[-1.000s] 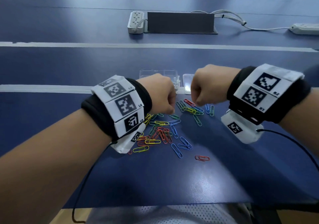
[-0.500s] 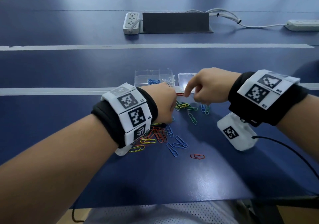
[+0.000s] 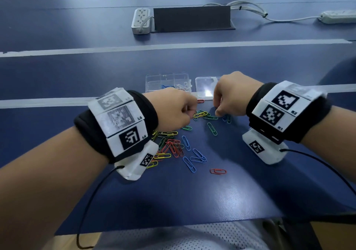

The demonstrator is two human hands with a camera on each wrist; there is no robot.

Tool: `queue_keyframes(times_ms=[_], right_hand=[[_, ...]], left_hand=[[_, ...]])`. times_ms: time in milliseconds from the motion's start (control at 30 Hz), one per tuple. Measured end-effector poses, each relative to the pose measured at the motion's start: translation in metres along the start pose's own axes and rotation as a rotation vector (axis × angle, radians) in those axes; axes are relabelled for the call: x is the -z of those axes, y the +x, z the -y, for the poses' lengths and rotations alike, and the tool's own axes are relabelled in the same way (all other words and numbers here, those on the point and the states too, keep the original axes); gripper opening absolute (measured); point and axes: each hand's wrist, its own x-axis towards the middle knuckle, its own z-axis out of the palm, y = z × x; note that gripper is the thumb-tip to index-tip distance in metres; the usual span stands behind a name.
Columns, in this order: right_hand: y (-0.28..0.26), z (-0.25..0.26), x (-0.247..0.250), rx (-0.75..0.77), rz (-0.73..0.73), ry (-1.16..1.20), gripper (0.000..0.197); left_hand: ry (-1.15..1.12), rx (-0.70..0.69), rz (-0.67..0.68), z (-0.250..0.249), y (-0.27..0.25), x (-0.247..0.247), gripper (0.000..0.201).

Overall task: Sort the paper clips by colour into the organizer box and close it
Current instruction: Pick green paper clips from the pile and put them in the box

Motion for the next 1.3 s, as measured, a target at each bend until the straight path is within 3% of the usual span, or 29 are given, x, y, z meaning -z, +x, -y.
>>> queue_keyframes(times_ms=[67,167,400,800,933,1067,1133,1233,1300], right_hand=[[0.001,0.002,-0.002,-0.009,-0.001,0.006,0.022],[0.001,0.003,-0.003,-0.010,-0.007,0.009,0.015],[-0.002,-0.005,0.006,0.007,0.001,0.145,0.022],[-0.010,0.004,-0.005,0.094,-0.013,-0.091,0.012],[-0.008,-0.007,0.001,0.039,0.033,0.135,0.012],[-0.013,-0.014,0.003,-0.021,0.221,0.793,0.024],[-0.016,-0.012,-0.003,-0.096,0.344,0.993,0.029],[-0.024,-0.004,-0.014,-0.072,0.445,0.943,0.025],[-0.031,0.003,-0.020,0.038,0.404,0.689,0.019]], left_hand=[[0.022,0.009,0.020,-0.001,-0.001,-0.001,0.020],[0.066,0.007,0.083,-0.002,-0.004,-0.005,0.007],[0.173,-0.084,0.132,0.001,0.000,-0.014,0.020],[0.226,-0.090,0.126,-0.004,0.001,-0.017,0.006],[0.134,-0.051,0.092,0.001,0.000,-0.013,0.018],[-0.024,-0.047,0.082,0.004,-0.004,-0.005,0.010],[-0.111,-0.067,0.105,0.007,-0.007,-0.004,0.010],[-0.214,-0.084,0.171,0.007,-0.012,-0.004,0.017],[-0.224,-0.081,0.201,0.007,-0.016,-0.005,0.022]])
